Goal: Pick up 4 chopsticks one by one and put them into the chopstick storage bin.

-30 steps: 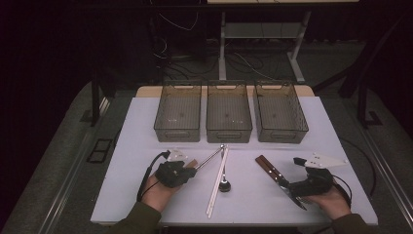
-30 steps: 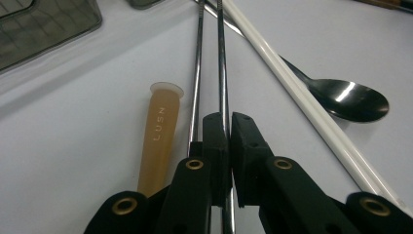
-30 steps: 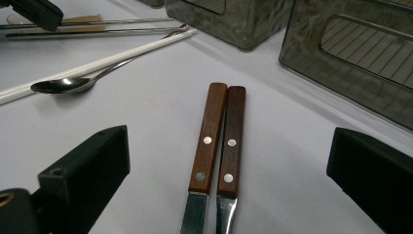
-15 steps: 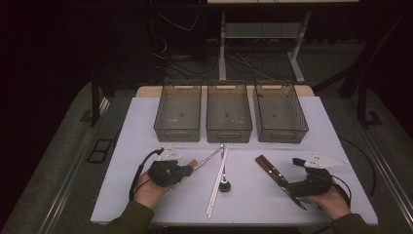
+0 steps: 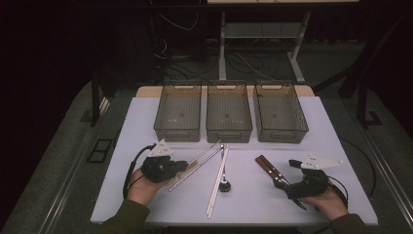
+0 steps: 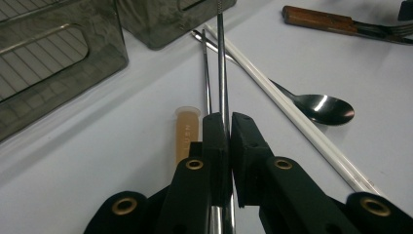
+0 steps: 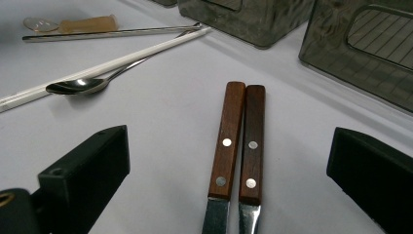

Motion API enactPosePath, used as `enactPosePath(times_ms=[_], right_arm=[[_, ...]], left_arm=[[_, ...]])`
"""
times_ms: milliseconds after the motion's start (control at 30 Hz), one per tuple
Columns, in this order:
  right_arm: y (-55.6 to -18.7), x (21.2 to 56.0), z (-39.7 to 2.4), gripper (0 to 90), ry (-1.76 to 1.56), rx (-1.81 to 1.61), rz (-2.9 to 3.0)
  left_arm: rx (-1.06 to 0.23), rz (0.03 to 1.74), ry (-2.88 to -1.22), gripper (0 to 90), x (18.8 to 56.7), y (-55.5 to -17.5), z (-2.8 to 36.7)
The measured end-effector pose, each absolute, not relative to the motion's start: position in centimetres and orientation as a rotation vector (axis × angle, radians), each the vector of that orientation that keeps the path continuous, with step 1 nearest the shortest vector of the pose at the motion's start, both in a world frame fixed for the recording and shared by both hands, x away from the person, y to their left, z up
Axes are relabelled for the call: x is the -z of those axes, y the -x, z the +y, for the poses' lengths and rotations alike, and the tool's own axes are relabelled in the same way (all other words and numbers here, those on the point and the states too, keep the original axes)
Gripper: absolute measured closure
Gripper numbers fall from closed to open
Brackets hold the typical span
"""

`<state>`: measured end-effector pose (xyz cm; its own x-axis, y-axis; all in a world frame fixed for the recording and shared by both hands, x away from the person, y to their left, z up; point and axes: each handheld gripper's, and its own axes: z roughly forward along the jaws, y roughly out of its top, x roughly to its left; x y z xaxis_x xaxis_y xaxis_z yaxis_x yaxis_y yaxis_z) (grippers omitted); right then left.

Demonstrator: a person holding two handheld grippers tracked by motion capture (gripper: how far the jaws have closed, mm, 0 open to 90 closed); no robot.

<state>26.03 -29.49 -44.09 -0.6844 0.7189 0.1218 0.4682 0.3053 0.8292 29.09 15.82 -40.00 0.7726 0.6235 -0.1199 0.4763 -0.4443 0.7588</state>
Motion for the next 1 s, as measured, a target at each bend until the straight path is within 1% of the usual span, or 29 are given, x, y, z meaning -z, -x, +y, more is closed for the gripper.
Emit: enactPosePath(times_ms=[367,1000], right_arm=[[-25.9,44.0,-29.4,2.1,-1.079,-1.324,2.306],[-26.0,44.1,-29.5,2.1,-1.081,-1.318,2.305]], left_arm=[[-0.235,0.853,-2.072,84.8,39.7,-29.8,16.8],[-0.307,0.948,-1.994,84.8,39.5,-30.4,19.5]])
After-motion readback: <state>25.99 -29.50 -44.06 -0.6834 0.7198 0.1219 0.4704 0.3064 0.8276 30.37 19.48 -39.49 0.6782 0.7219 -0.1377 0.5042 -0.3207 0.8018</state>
